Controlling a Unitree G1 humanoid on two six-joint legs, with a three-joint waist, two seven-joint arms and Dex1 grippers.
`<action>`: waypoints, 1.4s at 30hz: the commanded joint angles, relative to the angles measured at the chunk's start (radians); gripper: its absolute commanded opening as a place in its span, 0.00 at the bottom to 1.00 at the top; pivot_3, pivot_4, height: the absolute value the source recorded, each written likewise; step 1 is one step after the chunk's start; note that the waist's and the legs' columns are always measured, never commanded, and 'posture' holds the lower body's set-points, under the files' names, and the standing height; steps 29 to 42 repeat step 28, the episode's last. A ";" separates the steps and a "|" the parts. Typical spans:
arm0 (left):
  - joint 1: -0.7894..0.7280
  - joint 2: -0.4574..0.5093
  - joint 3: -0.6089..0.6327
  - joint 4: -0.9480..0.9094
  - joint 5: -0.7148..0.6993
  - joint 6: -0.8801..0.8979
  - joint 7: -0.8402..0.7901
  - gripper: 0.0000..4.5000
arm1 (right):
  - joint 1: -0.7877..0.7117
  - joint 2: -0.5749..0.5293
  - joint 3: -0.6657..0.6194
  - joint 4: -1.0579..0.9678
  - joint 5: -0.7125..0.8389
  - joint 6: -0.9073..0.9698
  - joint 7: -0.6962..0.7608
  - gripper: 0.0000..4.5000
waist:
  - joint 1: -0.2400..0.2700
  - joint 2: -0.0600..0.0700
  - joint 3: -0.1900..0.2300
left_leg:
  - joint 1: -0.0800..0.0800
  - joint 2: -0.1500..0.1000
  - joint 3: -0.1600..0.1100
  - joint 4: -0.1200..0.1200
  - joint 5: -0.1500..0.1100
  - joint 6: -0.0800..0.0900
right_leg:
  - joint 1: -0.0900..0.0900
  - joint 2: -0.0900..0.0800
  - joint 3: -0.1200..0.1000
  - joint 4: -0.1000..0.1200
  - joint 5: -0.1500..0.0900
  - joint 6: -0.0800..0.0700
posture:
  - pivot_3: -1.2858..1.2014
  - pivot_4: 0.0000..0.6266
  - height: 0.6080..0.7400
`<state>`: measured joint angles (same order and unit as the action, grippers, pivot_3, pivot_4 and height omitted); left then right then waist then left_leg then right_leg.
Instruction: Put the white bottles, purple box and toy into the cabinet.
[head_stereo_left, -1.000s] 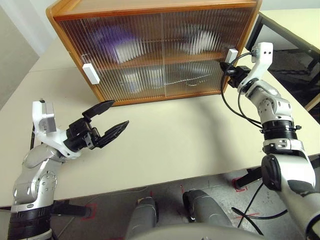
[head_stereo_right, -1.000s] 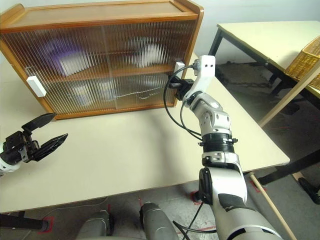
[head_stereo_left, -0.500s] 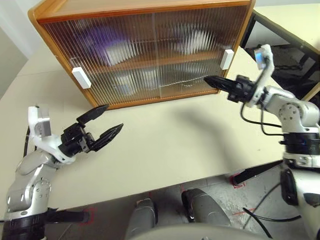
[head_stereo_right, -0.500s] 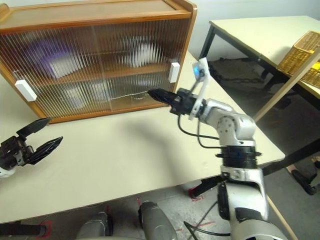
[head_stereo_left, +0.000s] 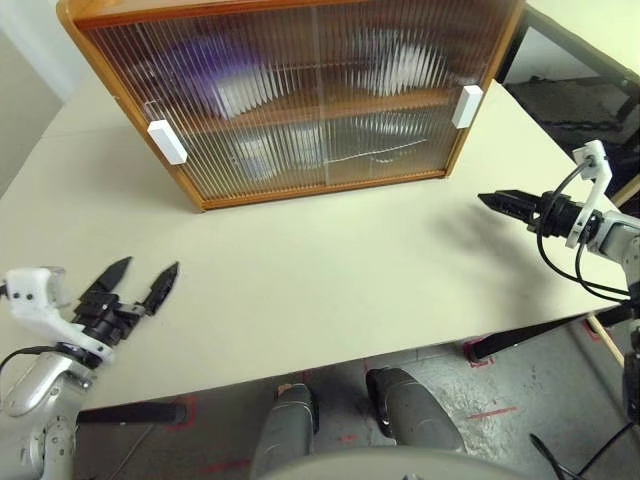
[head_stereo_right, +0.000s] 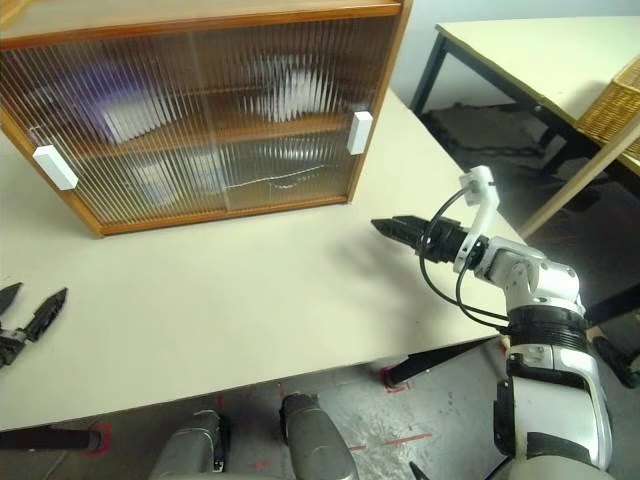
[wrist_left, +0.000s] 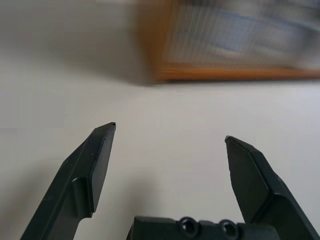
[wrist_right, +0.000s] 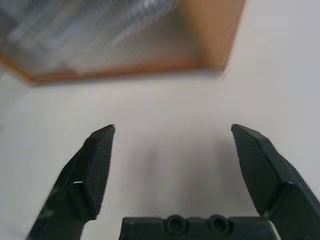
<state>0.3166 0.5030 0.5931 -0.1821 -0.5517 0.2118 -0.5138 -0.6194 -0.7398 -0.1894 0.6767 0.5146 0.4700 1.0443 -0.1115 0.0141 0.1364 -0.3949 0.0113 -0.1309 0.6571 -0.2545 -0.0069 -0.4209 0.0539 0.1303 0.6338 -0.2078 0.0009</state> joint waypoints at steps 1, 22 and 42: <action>0.015 -0.018 0.040 0.008 0.061 0.025 0.119 1.00 | -0.020 0.003 -0.049 0.182 -0.061 -0.257 0.025 1.00 | 0.017 0.001 0.010 | 0.000 0.001 0.000 0.000 0.000 0.000 | 0.000 0.000 0.000 0.000 0.001 -0.001 | 0.48 0.34 1.00; -0.154 -0.034 0.095 0.058 0.224 -0.125 0.338 1.00 | -0.101 0.015 -0.278 0.499 -0.072 -0.730 -0.047 1.00 | 0.042 -0.003 0.033 | 0.005 0.001 0.011 -0.012 -0.002 0.007 | -0.002 0.000 0.022 -0.003 0.010 -0.003 | 0.46 0.24 1.00; -0.183 -0.033 0.083 0.078 0.221 -0.155 0.326 1.00 | -0.131 0.025 -0.286 0.497 -0.066 -0.718 -0.055 1.00 | 0.026 -0.005 0.032 | 0.009 0.001 0.012 -0.010 0.001 0.014 | 0.002 0.000 0.023 -0.003 0.016 -0.004 | 0.46 0.21 1.00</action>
